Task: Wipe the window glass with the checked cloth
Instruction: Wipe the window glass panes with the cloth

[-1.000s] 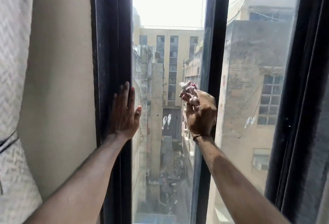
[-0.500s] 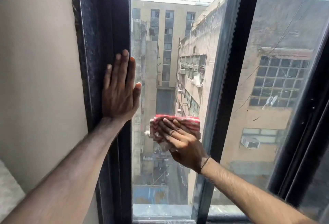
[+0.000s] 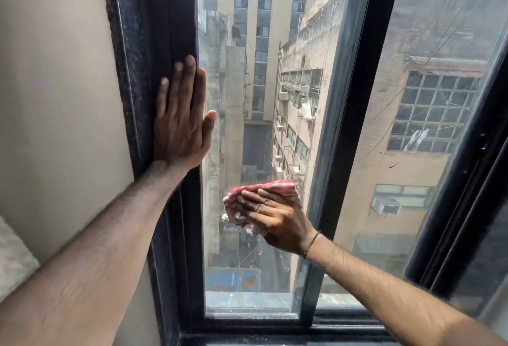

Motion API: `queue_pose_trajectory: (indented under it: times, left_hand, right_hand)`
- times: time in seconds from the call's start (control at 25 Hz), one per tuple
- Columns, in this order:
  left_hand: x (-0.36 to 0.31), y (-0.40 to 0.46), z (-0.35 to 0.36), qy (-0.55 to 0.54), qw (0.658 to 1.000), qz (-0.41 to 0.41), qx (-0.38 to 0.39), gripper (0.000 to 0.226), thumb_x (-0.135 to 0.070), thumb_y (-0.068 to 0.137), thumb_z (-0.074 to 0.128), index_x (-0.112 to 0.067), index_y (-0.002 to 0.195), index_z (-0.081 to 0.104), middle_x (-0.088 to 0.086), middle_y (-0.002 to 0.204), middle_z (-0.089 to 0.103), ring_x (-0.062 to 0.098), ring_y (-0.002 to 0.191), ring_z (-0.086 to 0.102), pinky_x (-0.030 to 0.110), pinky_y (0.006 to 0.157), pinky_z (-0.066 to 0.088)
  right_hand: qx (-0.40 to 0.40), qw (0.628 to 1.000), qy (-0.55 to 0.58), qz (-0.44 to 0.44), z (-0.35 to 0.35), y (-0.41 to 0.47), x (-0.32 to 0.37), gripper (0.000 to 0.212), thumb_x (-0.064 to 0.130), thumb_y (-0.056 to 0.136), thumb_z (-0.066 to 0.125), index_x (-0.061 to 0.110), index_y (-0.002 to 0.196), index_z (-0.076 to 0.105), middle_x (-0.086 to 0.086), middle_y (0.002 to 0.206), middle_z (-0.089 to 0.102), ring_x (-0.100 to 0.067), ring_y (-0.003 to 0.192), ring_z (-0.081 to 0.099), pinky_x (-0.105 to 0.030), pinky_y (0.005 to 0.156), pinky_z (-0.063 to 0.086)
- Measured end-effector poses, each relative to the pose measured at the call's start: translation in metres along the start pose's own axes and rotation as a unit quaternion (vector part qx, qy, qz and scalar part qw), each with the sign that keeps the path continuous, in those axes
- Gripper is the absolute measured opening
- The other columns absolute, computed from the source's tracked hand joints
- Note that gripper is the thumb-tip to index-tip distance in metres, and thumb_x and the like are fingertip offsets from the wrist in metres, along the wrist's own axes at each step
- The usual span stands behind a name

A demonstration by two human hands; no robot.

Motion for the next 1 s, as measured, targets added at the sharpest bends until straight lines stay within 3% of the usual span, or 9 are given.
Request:
queue_pose_trajectory:
  times: [0.12, 0.28, 0.36, 0.44, 0.56, 0.64, 0.76, 0.88, 1.0]
  left_hand:
    - [0.0, 0.001, 0.0, -0.009, 1.0, 0.003, -0.002, 0.08, -0.052, 0.106, 0.005, -0.007, 0.171, 0.011, 0.02, 0.18, 0.013, 0.035, 0.169, 0.011, 0.043, 0.137, -0.007]
    - [0.0, -0.001, 0.002, -0.001, 1.0, -0.013, -0.002, 0.081, -0.053, 0.105, 0.004, -0.008, 0.172, 0.009, 0.019, 0.18, 0.011, 0.034, 0.169, 0.01, 0.043, 0.136, -0.009]
    - [-0.001, -0.002, 0.005, 0.008, 1.0, -0.011, -0.008, 0.081, -0.053, 0.105, 0.005, -0.008, 0.172, 0.008, 0.019, 0.18, 0.011, 0.034, 0.169, 0.01, 0.044, 0.136, -0.009]
    - [0.0, -0.001, 0.006, 0.008, 1.0, -0.008, -0.011, 0.08, -0.053, 0.106, 0.005, -0.008, 0.172, 0.007, 0.019, 0.18, 0.012, 0.034, 0.169, 0.01, 0.043, 0.136, -0.009]
    - [-0.001, -0.001, 0.005, 0.009, 1.0, -0.011, -0.008, 0.08, -0.053, 0.105, 0.006, -0.009, 0.172, 0.007, 0.019, 0.18, 0.012, 0.034, 0.169, 0.011, 0.045, 0.136, -0.006]
    - [-0.003, -0.002, 0.004, 0.01, 1.0, -0.007, -0.008, 0.081, -0.053, 0.105, 0.005, -0.008, 0.172, 0.007, 0.019, 0.18, 0.012, 0.034, 0.169, 0.011, 0.048, 0.137, -0.001]
    - [-0.005, -0.002, 0.002, 0.0, 1.0, -0.018, -0.004, 0.083, -0.055, 0.104, 0.002, -0.009, 0.172, 0.009, 0.019, 0.18, 0.013, 0.033, 0.169, 0.012, 0.051, 0.137, 0.004]
    - [-0.003, -0.003, 0.002, -0.006, 1.0, -0.023, 0.007, 0.083, -0.056, 0.104, 0.001, -0.009, 0.172, 0.007, 0.018, 0.181, 0.011, 0.032, 0.169, 0.009, 0.05, 0.137, 0.002]
    - [-0.004, -0.005, 0.0, -0.002, 1.0, -0.013, 0.006, 0.082, -0.054, 0.104, 0.003, -0.008, 0.172, 0.007, 0.018, 0.181, 0.01, 0.033, 0.17, 0.008, 0.05, 0.138, 0.0]
  right_hand:
    - [0.047, 0.998, -0.016, -0.029, -0.025, -0.027, -0.032, 0.053, -0.007, 0.081, 0.077, 0.002, 0.133, 0.073, -0.016, 0.14, 0.07, -0.032, 0.136, 0.065, -0.053, 0.109, 0.058]
    - [-0.123, 0.984, -0.079, 0.107, -0.087, 0.019, -0.101, 0.041, 0.02, 0.104, 0.065, 0.009, 0.143, 0.065, -0.012, 0.149, 0.064, -0.029, 0.144, 0.058, -0.055, 0.118, 0.05]
    - [-0.18, 0.97, -0.069, 0.149, -0.087, 0.048, -0.108, 0.042, 0.024, 0.107, 0.061, 0.009, 0.146, 0.063, -0.013, 0.153, 0.06, -0.031, 0.149, 0.054, -0.057, 0.124, 0.043]
    - [-0.142, 0.98, -0.063, 0.12, -0.06, 0.042, -0.088, 0.047, 0.012, 0.099, 0.067, 0.007, 0.146, 0.063, -0.016, 0.154, 0.06, -0.034, 0.149, 0.052, -0.057, 0.127, 0.039]
    - [0.036, 0.997, -0.057, -0.039, -0.011, -0.03, -0.035, 0.054, 0.005, 0.093, 0.066, 0.009, 0.146, 0.063, -0.014, 0.154, 0.06, -0.032, 0.149, 0.052, -0.058, 0.12, 0.047]
    - [0.134, 0.985, -0.055, -0.099, 0.005, -0.07, -0.022, 0.058, 0.017, 0.098, 0.064, 0.01, 0.155, 0.053, -0.013, 0.163, 0.05, -0.029, 0.154, 0.045, -0.053, 0.118, 0.05]
    - [0.224, 0.969, -0.066, -0.083, 0.014, -0.079, -0.029, 0.074, 0.048, 0.108, 0.047, 0.014, 0.169, 0.024, -0.008, 0.178, 0.021, -0.023, 0.165, 0.02, -0.05, 0.13, 0.034]
    - [0.235, 0.968, -0.07, -0.055, 0.013, -0.07, -0.028, 0.074, 0.053, 0.109, 0.037, 0.018, 0.17, 0.016, -0.005, 0.18, 0.014, -0.02, 0.167, 0.013, -0.05, 0.133, 0.028]
    - [0.153, 0.985, -0.079, 0.014, -0.02, -0.035, -0.055, 0.078, 0.055, 0.108, 0.042, 0.015, 0.17, 0.019, -0.008, 0.179, 0.016, -0.023, 0.167, 0.014, -0.053, 0.132, 0.028]
Point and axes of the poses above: each hand's wrist, its own y-axis towards the middle knuckle, its own z-axis out of the palm, x = y × z, the point moved 6 cm from there along y, towards the middle knuckle
